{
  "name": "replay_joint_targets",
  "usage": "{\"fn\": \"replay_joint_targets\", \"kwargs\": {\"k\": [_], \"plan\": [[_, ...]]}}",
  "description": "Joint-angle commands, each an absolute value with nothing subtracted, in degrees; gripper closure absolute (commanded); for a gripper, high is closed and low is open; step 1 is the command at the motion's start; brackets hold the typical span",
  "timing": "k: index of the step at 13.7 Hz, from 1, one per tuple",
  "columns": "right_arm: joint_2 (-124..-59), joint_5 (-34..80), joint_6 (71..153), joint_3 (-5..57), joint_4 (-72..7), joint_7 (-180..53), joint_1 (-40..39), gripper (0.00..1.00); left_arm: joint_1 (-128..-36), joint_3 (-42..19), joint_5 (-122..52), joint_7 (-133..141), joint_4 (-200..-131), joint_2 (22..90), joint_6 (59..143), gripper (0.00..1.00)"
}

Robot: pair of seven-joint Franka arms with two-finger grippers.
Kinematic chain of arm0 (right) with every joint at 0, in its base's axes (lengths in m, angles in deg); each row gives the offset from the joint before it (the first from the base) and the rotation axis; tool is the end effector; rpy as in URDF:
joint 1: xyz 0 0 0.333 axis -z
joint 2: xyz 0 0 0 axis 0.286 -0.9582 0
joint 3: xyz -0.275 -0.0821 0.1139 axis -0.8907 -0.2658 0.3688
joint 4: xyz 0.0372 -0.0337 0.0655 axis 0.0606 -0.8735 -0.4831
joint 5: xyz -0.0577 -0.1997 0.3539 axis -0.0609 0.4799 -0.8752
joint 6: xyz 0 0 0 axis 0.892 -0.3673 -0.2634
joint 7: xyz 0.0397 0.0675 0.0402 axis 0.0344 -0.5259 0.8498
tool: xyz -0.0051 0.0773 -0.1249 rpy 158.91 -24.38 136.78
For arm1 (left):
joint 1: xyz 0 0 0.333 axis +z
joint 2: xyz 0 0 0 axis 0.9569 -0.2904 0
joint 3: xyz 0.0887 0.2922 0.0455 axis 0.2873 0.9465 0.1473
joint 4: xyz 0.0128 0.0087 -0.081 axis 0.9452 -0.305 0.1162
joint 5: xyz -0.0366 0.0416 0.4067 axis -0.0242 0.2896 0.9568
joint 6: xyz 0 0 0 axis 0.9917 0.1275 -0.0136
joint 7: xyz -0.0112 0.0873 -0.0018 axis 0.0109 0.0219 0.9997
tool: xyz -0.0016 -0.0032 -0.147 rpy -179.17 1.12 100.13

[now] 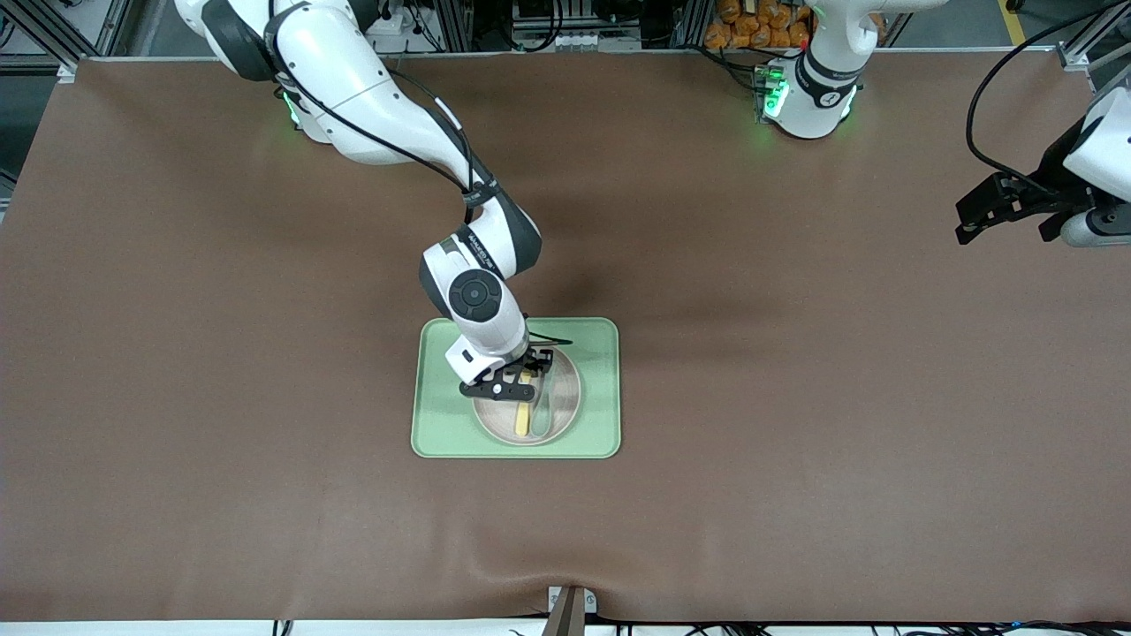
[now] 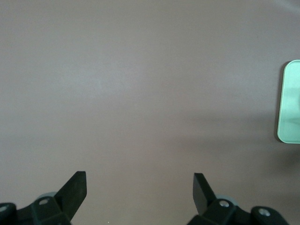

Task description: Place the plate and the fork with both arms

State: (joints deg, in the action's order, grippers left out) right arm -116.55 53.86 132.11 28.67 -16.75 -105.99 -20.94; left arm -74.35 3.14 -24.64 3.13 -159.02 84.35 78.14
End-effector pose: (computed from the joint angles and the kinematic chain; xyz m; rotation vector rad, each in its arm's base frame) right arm 0.6007 0.4298 0.1319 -3.0627 0.1561 -0.0471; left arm 0.5649 -0.0447 0.5846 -3.1148 -0.0276 -0.1011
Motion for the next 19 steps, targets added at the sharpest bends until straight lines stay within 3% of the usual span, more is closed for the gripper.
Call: {"fn": "replay_joint_targets", "kwargs": {"k": [1,3,4,12,19], "plan": [[-117.75,53.18,132.42,28.15,-14.99,-106.3,-21.62,0.74,-74.17,3.32,-25.62,1.96,-159.07,84.6,77.98,0.0],[-117.75,53.18,132.42,28.15,-14.99,-106.3,-21.62,0.87,-74.17,3.32,-25.62,2.32,-158.64,84.43,77.98,0.0],[-117.75,53.18,132.42,28.15,-14.99,-106.22,-21.62,0.88,-74.26,3.23,-25.62,2.92,-158.55,84.43,77.98,0.0],[-115.56,52.65,131.28,28.06,-15.07,-105.87,-20.3,0.88,-74.44,3.14,-25.88,2.84,-158.63,83.29,77.98,0.0],[-110.99,52.56,123.03,28.24,-15.07,-102.11,-15.56,0.88,-74.52,2.88,-26.06,2.58,-158.64,83.2,76.92,0.0]]}}
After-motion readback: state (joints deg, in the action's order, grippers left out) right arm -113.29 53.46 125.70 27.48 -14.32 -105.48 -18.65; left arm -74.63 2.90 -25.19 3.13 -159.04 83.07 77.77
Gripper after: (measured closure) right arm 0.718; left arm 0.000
